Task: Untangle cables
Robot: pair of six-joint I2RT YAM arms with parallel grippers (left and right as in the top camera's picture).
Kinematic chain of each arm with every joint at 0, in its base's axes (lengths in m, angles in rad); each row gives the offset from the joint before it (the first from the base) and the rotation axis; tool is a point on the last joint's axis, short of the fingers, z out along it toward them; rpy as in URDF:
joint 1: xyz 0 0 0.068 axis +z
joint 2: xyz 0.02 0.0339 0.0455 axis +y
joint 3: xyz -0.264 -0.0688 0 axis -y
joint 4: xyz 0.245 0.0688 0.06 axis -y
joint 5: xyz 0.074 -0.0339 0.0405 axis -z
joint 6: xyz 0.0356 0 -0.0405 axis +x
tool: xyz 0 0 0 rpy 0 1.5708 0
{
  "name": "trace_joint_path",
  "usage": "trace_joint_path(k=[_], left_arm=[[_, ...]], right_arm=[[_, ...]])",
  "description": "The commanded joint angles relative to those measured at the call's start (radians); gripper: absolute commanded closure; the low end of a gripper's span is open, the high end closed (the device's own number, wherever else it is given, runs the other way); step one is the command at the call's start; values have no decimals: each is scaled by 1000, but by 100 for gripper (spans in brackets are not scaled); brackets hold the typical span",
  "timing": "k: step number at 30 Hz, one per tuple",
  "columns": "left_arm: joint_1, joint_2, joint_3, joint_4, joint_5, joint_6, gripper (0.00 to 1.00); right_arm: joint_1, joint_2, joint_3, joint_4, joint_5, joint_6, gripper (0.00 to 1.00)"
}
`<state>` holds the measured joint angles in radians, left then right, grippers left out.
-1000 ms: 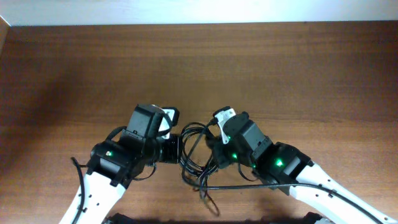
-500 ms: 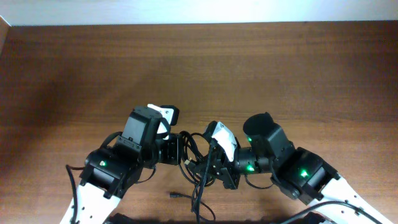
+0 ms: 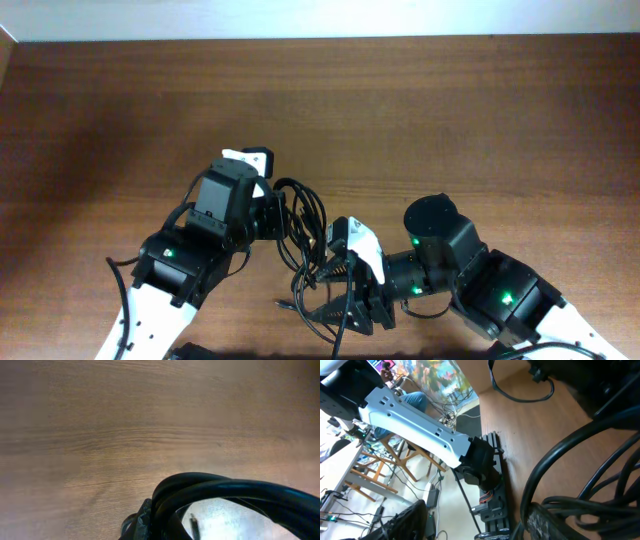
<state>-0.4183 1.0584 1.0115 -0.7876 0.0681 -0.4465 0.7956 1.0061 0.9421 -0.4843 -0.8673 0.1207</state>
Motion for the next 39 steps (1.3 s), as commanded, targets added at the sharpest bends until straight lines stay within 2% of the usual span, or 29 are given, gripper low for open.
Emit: trace_joint_path(k=[1, 3, 4, 5, 7, 9, 11, 13, 16, 17, 18, 19, 20, 21, 22, 24, 26, 30, 32, 36, 38, 39], left_arm=[[4, -4, 4, -8, -154, -199, 100], [4, -4, 4, -8, -173, -262, 100], [4, -4, 4, -9, -170, -288, 100], [4, -4, 4, -10, -170, -301, 100], [4, -4, 4, -14, -156, -301, 100], [4, -4, 4, -18, -128, -301, 100], [4, -4, 4, -18, -79, -301, 100], [4, -4, 4, -16, -24, -301, 100], [4, -4, 4, 12, 63, -302, 100], [4, -4, 4, 29, 67, -313, 100], [4, -4, 4, 50, 67, -351, 100], [4, -4, 4, 80, 66, -361, 100], [4, -4, 4, 92, 32, -360, 100], [4, -4, 4, 80, -51, -338, 100], [4, -4, 4, 32, -233, -263, 100], [4, 3, 4, -50, -399, -255, 100], [4, 18, 4, -124, -478, -256, 100], [4, 59, 4, -154, -479, -275, 100], [4, 96, 4, -140, -407, -301, 100], [4, 150, 4, -100, -378, -301, 100], [4, 149, 4, -60, -377, -301, 100], [4, 150, 4, -38, -359, -301, 100]], right_arm=[[8, 18, 6, -34, -34, -9, 50], [8, 28, 6, -68, 26, -8, 59], [8, 36, 6, -112, 130, 27, 62], [8, 50, 6, -155, 288, 127, 61], [8, 73, 6, -182, 448, 230, 60], [8, 87, 6, -166, 489, 249, 56], [8, 107, 6, -136, 576, 344, 55], [9, 134, 6, -101, 592, 340, 51], [10, 189, 6, -84, 587, 340, 51], [10, 207, 6, -87, 586, 341, 56], [10, 229, 6, -89, 584, 341, 78], [10, 241, 6, -97, 584, 341, 91], [9, 243, 6, -117, 585, 340, 96], [9, 238, 6, -145, 592, 340, 96], [4, 226, 6, -167, 592, 328, 96], [-24, 187, 6, -221, 650, 314, 96], [-78, 123, 6, -299, 761, 314, 96], [-204, -64, 6, -335, 767, 314, 96], [-207, -121, 6, -335, 768, 313, 96], [-207, -141, 6, -349, 775, 314, 78], [-207, -127, 6, -361, 775, 314, 59], [-207, -118, 6, -365, 774, 315, 55]])
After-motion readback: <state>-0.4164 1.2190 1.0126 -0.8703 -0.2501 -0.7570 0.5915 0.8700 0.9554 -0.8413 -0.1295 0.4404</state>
